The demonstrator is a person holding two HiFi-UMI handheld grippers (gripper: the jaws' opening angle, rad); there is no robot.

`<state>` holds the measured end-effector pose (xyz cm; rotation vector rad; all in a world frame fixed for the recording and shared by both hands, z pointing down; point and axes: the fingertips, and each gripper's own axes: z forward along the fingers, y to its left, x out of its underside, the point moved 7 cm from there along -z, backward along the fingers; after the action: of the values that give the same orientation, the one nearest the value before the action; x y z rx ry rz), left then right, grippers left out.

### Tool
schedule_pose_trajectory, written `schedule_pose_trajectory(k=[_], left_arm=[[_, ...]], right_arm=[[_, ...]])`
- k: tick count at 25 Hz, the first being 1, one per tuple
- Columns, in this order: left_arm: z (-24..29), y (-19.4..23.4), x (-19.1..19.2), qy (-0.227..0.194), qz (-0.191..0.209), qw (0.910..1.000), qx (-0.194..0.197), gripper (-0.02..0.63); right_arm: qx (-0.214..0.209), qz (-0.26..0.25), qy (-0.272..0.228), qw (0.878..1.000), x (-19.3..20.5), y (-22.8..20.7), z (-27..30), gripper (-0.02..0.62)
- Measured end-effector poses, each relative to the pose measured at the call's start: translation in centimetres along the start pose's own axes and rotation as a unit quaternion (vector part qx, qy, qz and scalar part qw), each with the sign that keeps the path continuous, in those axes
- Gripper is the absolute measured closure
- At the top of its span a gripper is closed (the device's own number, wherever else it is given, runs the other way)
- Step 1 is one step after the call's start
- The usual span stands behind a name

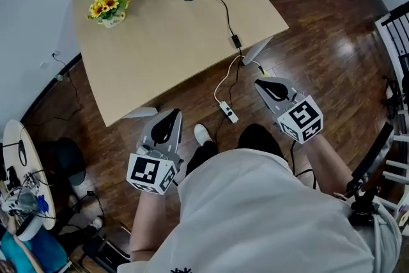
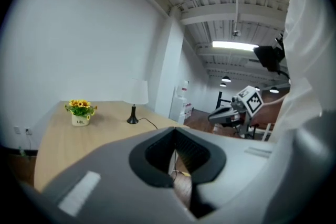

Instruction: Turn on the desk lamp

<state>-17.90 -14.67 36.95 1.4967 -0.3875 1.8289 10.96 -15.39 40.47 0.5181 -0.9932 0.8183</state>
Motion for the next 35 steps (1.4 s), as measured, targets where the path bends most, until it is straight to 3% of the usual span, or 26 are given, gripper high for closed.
schedule_pose_trajectory(k=[5, 10, 17, 35], left_arm=[[2.0, 0.5, -0.4, -0.006, -0.005, 1.0000, -0.006, 0.588], [4.3, -0.1, -1.8, -0.028, -0.016, 0.9988, -0.037, 0.588], [6.4, -1.2, -3.3, -0.025, -0.012, 0.9972, -0.070, 0.588], [6.5, -1.9, -2.8, -0.004, -0.043, 0.9852, -0.166, 0.588]], right_arm=[[-0.009, -0.013, 0.004, 1.000, -0.6, -2.8, 2.9, 0.592], [-0.040, -0.052, 0.020, 0.998, -0.4, -6.2, 6.1, 0.592], [-0.069, -0.088, 0.061, 0.992, 2.9, -10.8, 11.3, 0.592], [-0.104, -0.134, 0.186, 0.968, 11.3, -16.0, 22.3, 0.592]])
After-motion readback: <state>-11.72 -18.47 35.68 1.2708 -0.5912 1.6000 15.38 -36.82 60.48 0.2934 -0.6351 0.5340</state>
